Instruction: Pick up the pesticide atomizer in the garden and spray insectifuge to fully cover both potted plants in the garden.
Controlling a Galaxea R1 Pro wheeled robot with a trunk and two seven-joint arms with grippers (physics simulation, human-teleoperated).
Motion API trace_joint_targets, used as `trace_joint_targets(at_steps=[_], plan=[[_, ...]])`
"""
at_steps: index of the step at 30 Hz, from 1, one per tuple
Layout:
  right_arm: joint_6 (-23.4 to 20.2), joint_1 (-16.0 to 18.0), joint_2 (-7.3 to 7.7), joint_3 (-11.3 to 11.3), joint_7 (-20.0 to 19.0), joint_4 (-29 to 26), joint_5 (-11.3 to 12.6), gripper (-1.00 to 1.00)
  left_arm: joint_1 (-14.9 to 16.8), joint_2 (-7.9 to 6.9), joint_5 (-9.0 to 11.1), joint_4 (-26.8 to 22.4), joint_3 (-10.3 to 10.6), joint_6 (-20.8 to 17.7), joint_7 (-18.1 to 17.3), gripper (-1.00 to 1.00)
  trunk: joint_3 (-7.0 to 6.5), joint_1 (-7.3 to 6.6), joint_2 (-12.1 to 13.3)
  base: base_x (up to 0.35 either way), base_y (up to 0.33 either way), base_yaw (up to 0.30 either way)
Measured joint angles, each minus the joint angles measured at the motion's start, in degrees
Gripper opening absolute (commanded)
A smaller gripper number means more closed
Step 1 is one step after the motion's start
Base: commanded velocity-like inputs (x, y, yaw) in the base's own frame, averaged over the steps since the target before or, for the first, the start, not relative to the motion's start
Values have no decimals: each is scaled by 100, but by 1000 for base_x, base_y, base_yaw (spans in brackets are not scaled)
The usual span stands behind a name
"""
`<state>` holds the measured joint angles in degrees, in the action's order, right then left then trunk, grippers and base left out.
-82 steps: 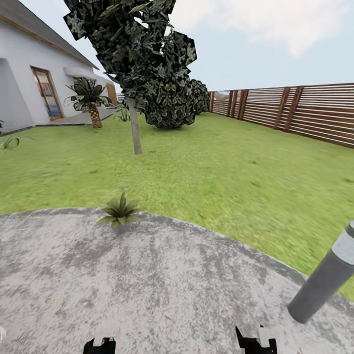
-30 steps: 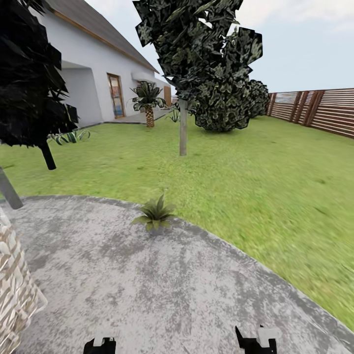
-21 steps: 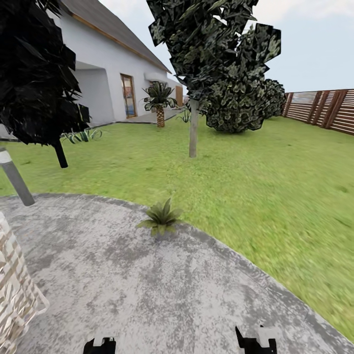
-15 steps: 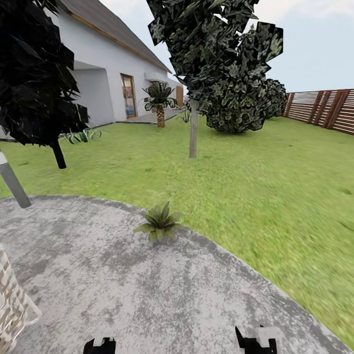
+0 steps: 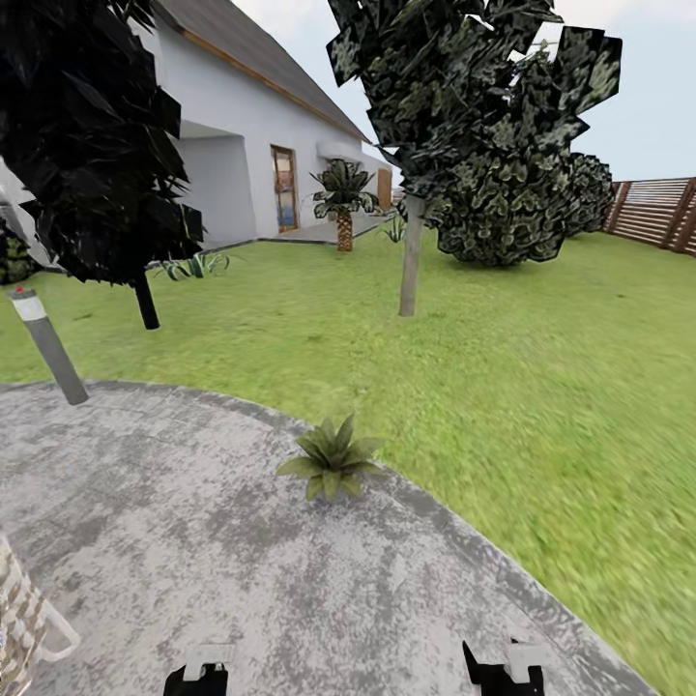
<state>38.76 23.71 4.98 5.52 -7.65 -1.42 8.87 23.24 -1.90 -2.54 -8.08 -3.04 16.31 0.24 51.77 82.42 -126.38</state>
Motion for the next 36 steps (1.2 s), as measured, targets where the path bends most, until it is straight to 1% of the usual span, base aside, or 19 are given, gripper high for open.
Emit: trace_joint_targets(at_steps=[14, 22, 29, 36], plan=[[0, 0, 0, 0, -2, 6, -1, 100, 0, -2, 0, 0, 0, 0, 0, -100, 0, 0, 0, 338, -1, 269], [2, -2, 1, -4, -3, 4, -2, 100, 2, 2, 0, 2, 0, 0, 0, -100, 0, 0, 0, 332, -12, 30], [3, -1, 1, -3, -6, -2, 0, 100, 2, 4, -4, 2, 0, 0, 0, -100, 0, 1, 0, 278, -151, 0], [-1, -2, 0, 0, 0, -4, -6, 100, 2, -10, -5, -2, 0, 0, -7, -100, 0, 3, 0, 59, -33, 0]])
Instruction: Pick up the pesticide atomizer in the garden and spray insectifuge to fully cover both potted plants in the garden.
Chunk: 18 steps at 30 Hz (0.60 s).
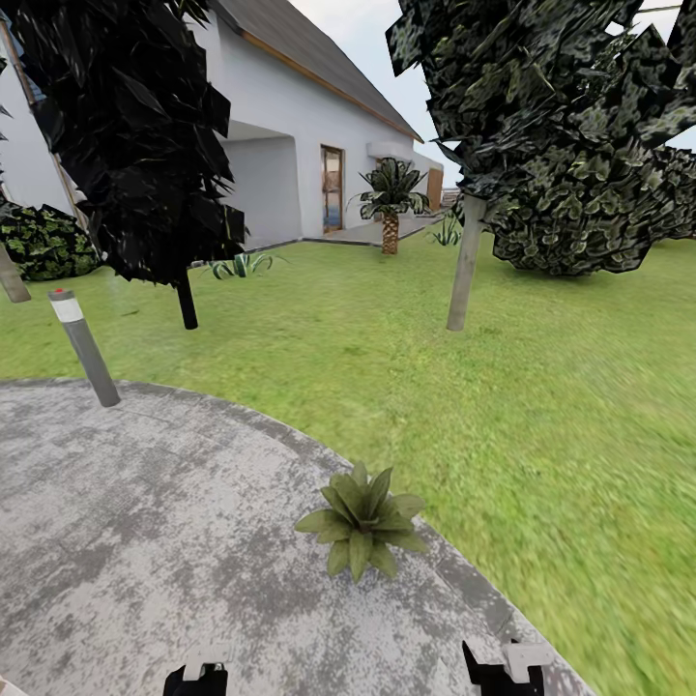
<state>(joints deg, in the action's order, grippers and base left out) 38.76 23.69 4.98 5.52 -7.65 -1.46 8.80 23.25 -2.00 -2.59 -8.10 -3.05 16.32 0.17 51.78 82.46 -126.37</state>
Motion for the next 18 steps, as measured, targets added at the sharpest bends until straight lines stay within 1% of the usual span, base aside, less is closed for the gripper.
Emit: trace_joint_targets(at_steps=[3, 5, 6, 7, 8, 9, 10, 11, 12, 13, 14, 15, 16, 18], plan=[[2, 0, 1, 45, -16, -10, -16, 100, 2, -2, -33, -57, 59, -17, -65, -100, 0, 0, 0, 3, -2, 0], [-1, 5, -5, 311, -26, -116, -237, 100, 55, -5, -139, -78, 174, -57, -127, -100, 0, 0, 0, 0, 0, 0], [-9, 8, -7, 611, -34, -338, -513, 100, 81, -20, -302, -79, 318, -75, -254, -100, -1, 0, 0, 0, 0, 0], [-29, 9, -7, 848, -30, -560, -744, 100, 87, -45, -483, -79, 427, -87, -380, -100, 0, 0, 0, 0, 0, 0], [-92, 10, -7, 1106, -28, -830, -1025, 100, 88, -89, -710, -79, 541, -112, -584, -100, 0, 0, 0, 0, 0, 0], [-284, 12, -8, 1415, -29, -1193, -1400, 100, 89, -144, -1016, -80, 667, -179, -933, -100, 0, 0, 0, 0, 0, 0], [-496, 11, -20, 1546, -39, -1430, -1641, 100, 100, -187, -1222, -81, 711, -259, -1203, -100, 0, 0, 0, 0, 0, 0], [-751, 11, -49, 1619, -50, -1651, -1861, 100, 121, -239, -1412, -82, 739, -364, -1494, -100, 0, 0, 0, 0, 0, 0], [-1148, 11, -126, 1688, -141, -1959, -2055, 100, 202, -333, -1638, -87, 761, -539, -1968, -100, -1, 0, 0, 0, 0, 0], [-1399, 10, -184, 1713, -279, -2163, -2128, 100, 279, -405, -1749, -91, 766, -647, -2317, -100, -1, 0, 0, 0, 0, 0], [-1702, 11, -235, 1729, -598, -2437, -2183, 100, 403, -519, -1859, -93, 768, -751, -2832, -100, -1, 0, 0, 0, 0, 0], [-1865, 7, -256, 1730, -878, -2616, -2205, 100, 494, -598, -1911, -93, 772, -792, -3171, -100, -1, 0, 0, 0, 0, 0], [-2031, 3, -273, 1727, -1315, -2829, -2219, 100, 624, -705, -1950, -94, 769, -828, -3626, -100, -1, 0, 0, 0, 0, 0], [-1979, -48, -282, 1700, -1248, -2764, -2159, 100, 575, -769, -1892, -157, 761, -765, -3624, -100, -1, 0, 1, 0, 0, 0]])
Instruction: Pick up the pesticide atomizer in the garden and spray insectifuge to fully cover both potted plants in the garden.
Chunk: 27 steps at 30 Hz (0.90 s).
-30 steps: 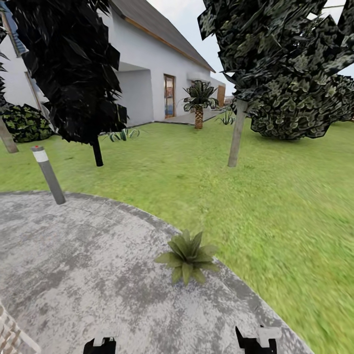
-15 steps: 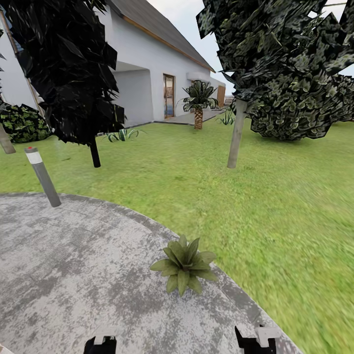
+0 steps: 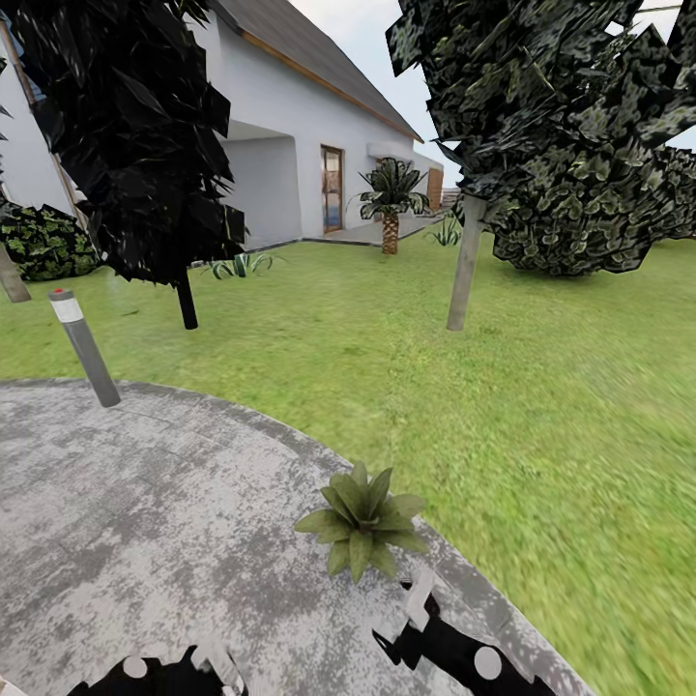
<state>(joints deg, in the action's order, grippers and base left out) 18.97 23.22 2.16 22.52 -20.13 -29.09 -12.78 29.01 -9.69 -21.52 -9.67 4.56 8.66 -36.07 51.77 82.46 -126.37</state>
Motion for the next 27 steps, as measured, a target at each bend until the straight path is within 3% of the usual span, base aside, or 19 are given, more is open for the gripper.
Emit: trace_joint_targets(at_steps=[14, 22, 25, 26, 27], plan=[[-54, 15, 90, 17, -2, -19, 13, 100, 115, -9, 17, -410, 38, -29, -234, -100, 0, 0, 0, 0, 0, 0], [-73, 162, 19, 24, -158, -94, 1, 100, 380, 17, -180, -568, 53, -238, -490, -100, 0, 0, 0, 0, 0, 0], [-87, 260, 11, 25, -255, -88, 1, 100, 478, 97, -265, -580, 54, -331, -583, -100, 0, 0, 0, 0, 0, 0], [-122, 581, 9, 25, -1431, -88, 5, 100, 803, 138, -1048, -611, 72, -558, -1726, -100, -2, 0, 1, 0, 0, 0], [-171, 644, 9, 22, -1553, -89, 5, 100, 856, 162, -1072, -673, 70, -580, -1892, -100, -1, 0, 0, 0, 0, 0]])
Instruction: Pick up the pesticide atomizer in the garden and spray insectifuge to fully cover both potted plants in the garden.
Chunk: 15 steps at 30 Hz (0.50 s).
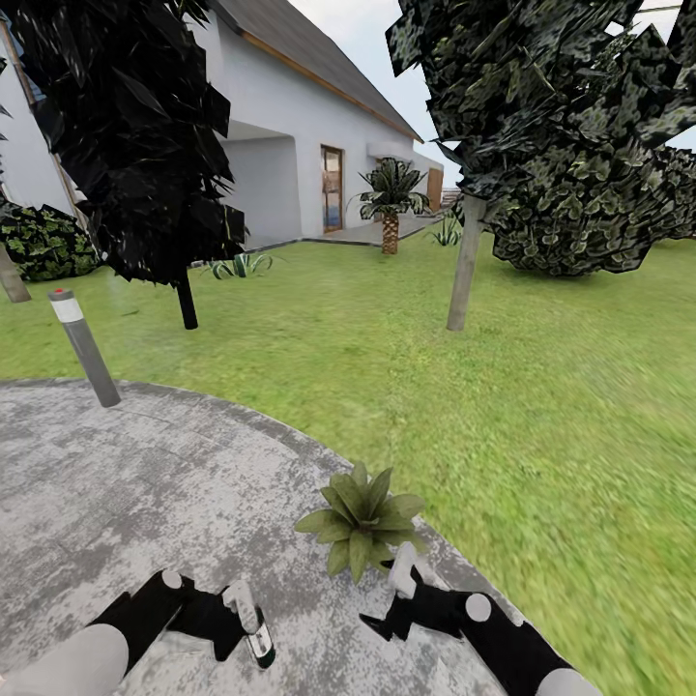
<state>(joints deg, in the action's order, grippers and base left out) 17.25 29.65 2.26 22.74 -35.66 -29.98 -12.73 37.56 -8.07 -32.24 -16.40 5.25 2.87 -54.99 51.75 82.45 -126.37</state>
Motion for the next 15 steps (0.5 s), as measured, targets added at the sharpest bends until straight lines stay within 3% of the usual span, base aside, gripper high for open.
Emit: trace_joint_targets(at_steps=[3, 5, 9, 11, 15], plan=[[-218, 146, -6, 4, -335, -6, -2, 100, 31, 91, -8, -246, 195, -59, -250, -100, 1, 0, 0, 0, 0, 0], [-284, 241, -9, 6, -610, -41, -8, 100, 37, 132, -16, -412, 451, -264, -361, -100, 1, 0, 0, 0, 0, 0], [-328, 293, -10, 12, -773, -233, -35, 100, 39, 179, -27, -657, 821, -518, -488, -100, 1, 0, 0, 0, 0, 0], [-392, 299, -19, 40, -849, -293, -208, 100, 58, 202, -33, -700, 889, -549, -639, -100, 1, 0, 0, 0, 0, 0], [-634, 315, -93, 59, -1357, -569, -693, 100, 123, 233, -37, -719, 949, -563, -797, -100, 1, 0, 0, 0, 0, 0]])
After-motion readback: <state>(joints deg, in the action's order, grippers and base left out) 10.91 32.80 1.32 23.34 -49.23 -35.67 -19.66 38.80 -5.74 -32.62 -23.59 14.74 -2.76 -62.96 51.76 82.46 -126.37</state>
